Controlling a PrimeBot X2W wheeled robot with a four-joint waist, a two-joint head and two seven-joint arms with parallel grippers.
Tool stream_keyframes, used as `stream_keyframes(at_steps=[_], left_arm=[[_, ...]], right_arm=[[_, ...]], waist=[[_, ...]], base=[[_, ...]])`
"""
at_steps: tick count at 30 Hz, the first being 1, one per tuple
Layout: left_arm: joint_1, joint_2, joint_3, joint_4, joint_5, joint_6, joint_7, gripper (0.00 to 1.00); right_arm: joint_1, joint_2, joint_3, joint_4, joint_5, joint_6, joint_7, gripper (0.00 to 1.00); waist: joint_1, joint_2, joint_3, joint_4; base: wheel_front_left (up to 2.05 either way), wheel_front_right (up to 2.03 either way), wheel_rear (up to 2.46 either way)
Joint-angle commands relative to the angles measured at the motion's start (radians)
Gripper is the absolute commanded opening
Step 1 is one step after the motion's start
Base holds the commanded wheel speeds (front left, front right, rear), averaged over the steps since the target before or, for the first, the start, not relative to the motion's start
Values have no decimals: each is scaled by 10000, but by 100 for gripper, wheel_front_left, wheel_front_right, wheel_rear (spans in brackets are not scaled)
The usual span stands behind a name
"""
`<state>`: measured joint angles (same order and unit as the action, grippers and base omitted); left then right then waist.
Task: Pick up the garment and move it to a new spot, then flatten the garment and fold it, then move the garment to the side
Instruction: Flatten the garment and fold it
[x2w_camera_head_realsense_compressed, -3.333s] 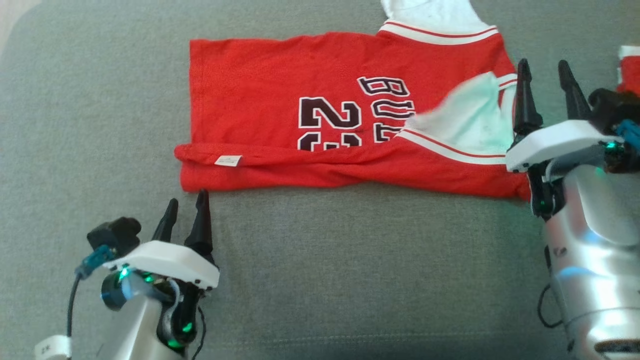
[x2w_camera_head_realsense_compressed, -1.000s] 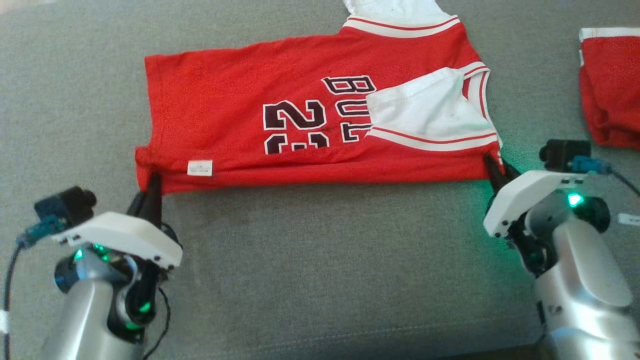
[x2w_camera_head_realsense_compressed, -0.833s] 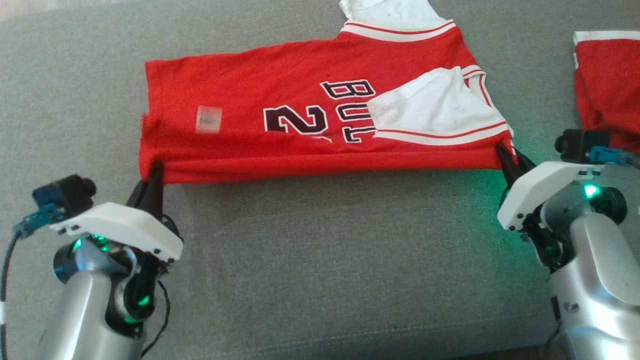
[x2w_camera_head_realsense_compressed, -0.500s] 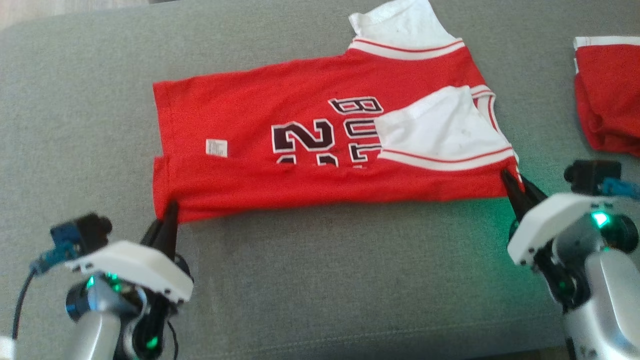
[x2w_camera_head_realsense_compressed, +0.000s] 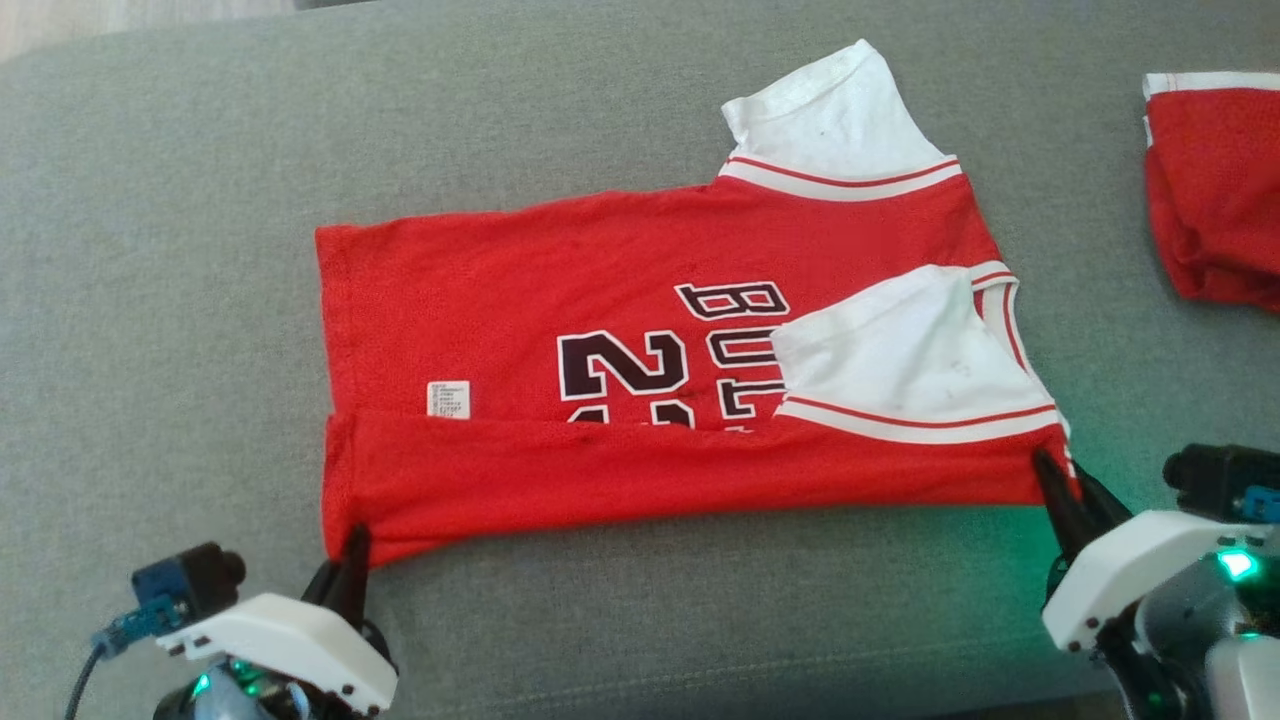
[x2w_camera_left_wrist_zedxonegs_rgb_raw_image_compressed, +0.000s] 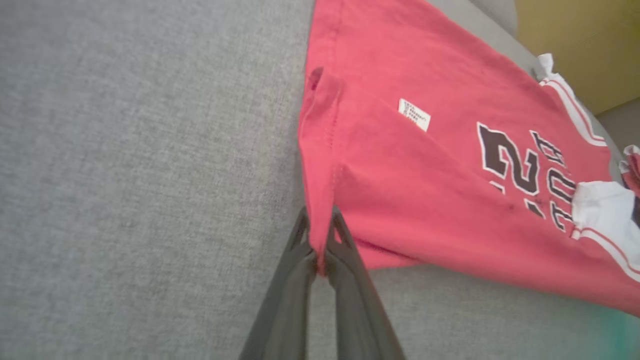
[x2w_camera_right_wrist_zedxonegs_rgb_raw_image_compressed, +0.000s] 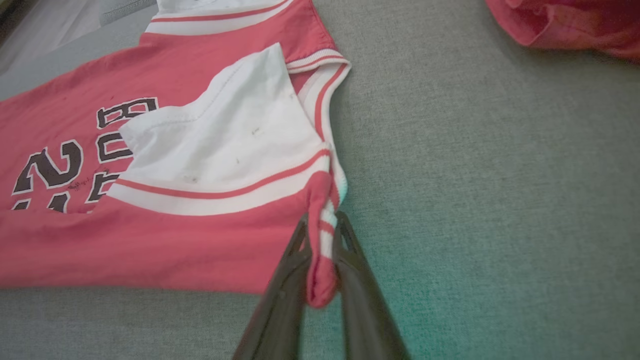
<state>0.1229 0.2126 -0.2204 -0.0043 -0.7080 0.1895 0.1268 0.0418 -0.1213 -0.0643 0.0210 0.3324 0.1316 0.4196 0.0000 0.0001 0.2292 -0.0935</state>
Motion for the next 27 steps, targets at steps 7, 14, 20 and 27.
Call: stream_keyframes(at_steps=[7, 14, 20, 27], left_arm=[[-382, 261, 436, 222, 84, -32, -396, 100], [-1612, 1258, 583, 138, 644, -215, -168, 100], [-3634, 2259, 240, 461, 1376, -469, 847, 100], [-5731, 3064, -202, 1723, 1726, -1060, 2203, 100]], right_arm=[[-32, 52, 79, -400, -252, -9, -376, 100], [-502, -4, -63, -943, -624, -9, -755, 100], [-1528, -259, 760, -952, -708, -9, -806, 100], [-2974, -511, 1979, -511, -522, -9, -987, 100]], waist=[[0, -1, 0, -167], [0, -1, -5, -301], [0, -1, 355, -524], [0, -1, 1044, -856]], base=[[0, 0, 0], [0, 0, 0], [0, 0, 0], [0, 0, 0]])
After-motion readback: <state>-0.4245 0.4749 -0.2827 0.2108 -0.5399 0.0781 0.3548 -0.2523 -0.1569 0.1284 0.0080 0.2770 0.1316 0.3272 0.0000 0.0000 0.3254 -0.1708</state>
